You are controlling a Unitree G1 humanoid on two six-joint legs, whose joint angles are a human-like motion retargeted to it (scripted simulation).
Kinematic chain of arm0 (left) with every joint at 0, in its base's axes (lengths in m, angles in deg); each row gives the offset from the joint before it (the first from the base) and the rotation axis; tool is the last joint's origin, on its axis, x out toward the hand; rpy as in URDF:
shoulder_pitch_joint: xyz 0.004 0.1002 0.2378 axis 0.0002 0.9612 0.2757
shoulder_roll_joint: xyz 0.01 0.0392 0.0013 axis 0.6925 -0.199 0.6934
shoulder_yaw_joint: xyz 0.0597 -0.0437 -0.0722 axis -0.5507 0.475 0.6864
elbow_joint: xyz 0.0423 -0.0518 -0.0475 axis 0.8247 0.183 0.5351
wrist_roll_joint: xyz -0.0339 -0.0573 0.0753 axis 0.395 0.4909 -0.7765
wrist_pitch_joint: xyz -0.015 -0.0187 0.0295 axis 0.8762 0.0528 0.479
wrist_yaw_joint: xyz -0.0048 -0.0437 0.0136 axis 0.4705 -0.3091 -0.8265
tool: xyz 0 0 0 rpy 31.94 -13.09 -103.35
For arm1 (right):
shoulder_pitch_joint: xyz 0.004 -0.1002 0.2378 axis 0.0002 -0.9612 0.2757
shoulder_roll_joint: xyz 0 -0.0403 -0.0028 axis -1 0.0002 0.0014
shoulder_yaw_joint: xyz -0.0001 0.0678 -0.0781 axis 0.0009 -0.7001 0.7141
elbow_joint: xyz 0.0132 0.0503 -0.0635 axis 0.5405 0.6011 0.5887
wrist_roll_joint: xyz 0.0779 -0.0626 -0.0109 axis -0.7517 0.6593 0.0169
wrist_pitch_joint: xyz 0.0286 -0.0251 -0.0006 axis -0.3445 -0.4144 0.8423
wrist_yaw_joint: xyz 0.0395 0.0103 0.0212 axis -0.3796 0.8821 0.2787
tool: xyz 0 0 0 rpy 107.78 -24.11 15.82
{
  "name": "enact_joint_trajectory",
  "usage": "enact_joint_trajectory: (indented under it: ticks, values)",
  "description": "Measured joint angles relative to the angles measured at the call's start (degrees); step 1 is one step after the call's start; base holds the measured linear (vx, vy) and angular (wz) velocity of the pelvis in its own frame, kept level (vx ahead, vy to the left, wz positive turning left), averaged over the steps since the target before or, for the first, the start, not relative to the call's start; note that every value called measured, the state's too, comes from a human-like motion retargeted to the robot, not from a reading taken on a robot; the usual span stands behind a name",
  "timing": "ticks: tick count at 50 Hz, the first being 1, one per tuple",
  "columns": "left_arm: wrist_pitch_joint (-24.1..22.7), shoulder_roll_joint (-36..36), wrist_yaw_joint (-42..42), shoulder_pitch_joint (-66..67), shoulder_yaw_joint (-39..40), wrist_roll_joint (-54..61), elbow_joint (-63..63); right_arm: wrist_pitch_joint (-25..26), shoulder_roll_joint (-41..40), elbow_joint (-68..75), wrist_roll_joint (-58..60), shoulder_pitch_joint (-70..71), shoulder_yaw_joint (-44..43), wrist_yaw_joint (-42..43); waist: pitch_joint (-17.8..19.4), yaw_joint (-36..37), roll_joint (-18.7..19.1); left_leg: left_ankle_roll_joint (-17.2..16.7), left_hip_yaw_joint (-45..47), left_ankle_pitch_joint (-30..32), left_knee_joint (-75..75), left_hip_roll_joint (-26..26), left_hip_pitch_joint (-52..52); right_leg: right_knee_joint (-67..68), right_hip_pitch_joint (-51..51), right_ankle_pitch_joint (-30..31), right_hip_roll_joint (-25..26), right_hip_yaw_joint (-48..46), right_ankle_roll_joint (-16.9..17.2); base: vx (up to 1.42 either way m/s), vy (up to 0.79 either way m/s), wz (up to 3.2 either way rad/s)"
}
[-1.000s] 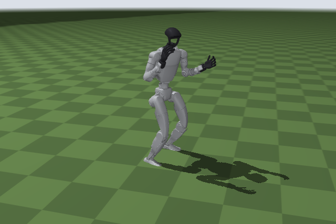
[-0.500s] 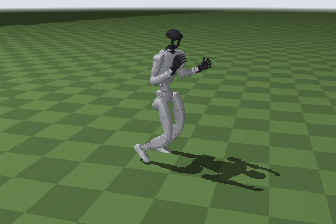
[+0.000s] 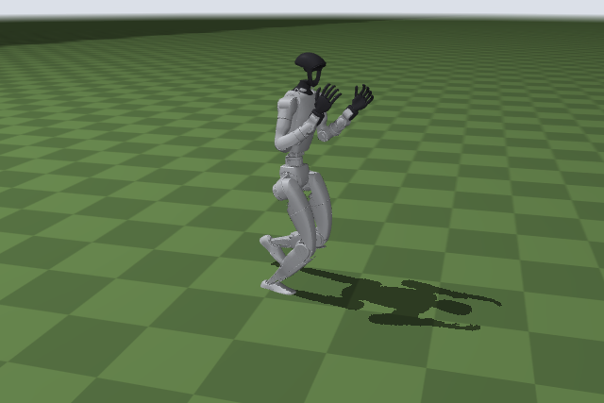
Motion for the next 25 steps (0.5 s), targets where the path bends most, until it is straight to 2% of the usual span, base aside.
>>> enact_joint_trajectory:
  ticks: [3, 5, 7, 11, 15, 17, 21, 23, 25]
  values:
    - [0.87, -2.70, 2.81, -0.43, -0.40, 0.59, 0.20, -0.16, 1.79, 1.25, 0.45, -0.56, 0.49, -2.20, 1.55, 0.50, 0.24, 1.87, 0.73, -2.35, 5.41, 1.69, -6.27, 0.09, 1.47, -1.57, 0.24, 0.20, -0.56, 0.49, 0.05, 0.13]
    - [1.05, -3.63, 4.16, -0.31, -0.79, 2.44, -0.53, -0.33, 2.26, 1.26, -0.96, -1.60, 0.00, -3.45, 1.75, 0.42, -1.09, 3.37, 1.72, -3.48, 5.64, 0.77, -11.18, -0.47, 3.01, -0.70, -1.57, 0.96, 0.59, 0.53, 0.10, 0.34]
    - [0.62, -3.62, 4.44, 0.33, -1.03, 4.42, -1.49, -0.73, 1.68, 0.77, -3.13, -3.15, -0.95, -3.65, 1.18, 0.61, -2.58, 4.56, 3.25, -3.90, 2.13, -0.39, -15.59, -2.88, 4.87, 4.05, -3.61, 1.82, 2.86, 0.54, 0.14, 0.37]
    - [-0.53, -2.86, 3.91, 2.29, -1.36, 7.55, -2.77, -1.36, -0.68, -0.37, -7.89, -5.91, -2.52, -3.27, -0.53, 1.33, -5.41, 5.04, 7.14, -2.07, -14.38, -4.04, -19.43, -7.08, 8.42, 19.14, -8.25, 2.14, 9.06, 0.55, 0.19, 0.35]
    - [-1.05, -3.21, 3.33, 4.43, -1.23, 8.02, -3.89, -0.76, -2.07, -1.59, -9.28, -5.29, -2.95, -4.34, -1.87, 0.66, -8.12, 4.25, 9.49, 3.01, -34.97, -10.88, -17.23, 1.97, 7.68, 31.54, -14.02, 1.64, 13.43, 0.52, 0.23, 0.31]
    - [-0.91, -3.23, 2.63, 5.10, -0.86, 7.13, -4.22, 0.02, -2.34, -1.88, -8.34, -3.80, -2.89, -5.32, -2.33, -0.02, -8.71, 5.70, 9.25, 2.09, -38.12, -13.41, -15.64, 11.86, 5.50, 32.91, -15.90, 1.37, 12.82, 0.50, 0.24, 0.11]
    - [0.04, -3.68, 1.92, 5.55, 0.22, 1.61, -3.16, 1.60, -3.13, -0.63, -3.23, 0.12, -2.67, -7.67, -2.31, -0.64, -9.40, 11.26, 8.70, -6.75, -33.81, -16.27, -14.14, 29.83, -0.61, 29.85, -17.37, 2.31, 10.25, 0.48, 0.22, -0.02]
    - [0.52, -4.23, 1.82, 4.82, 0.61, -1.75, -1.10, 2.07, -3.85, 1.10, -0.33, 2.60, -1.99, -8.56, -1.91, -0.42, -9.11, 12.93, 8.46, -10.73, -30.84, -16.85, -13.40, 33.49, -4.28, 27.93, -16.57, 2.82, 8.83, 0.45, 0.20, 0.00]
    - [0.73, -4.71, 2.04, 3.80, 0.76, -4.56, 1.63, 2.03, -4.41, 3.32, 1.50, 4.49, -0.93, -9.21, -1.44, -0.12, -8.18, 13.09, 7.90, -12.96, -29.59, -16.88, -12.01, 32.70, -7.48, 26.39, -15.31, 2.63, 7.17, 0.45, 0.17, 0.15]
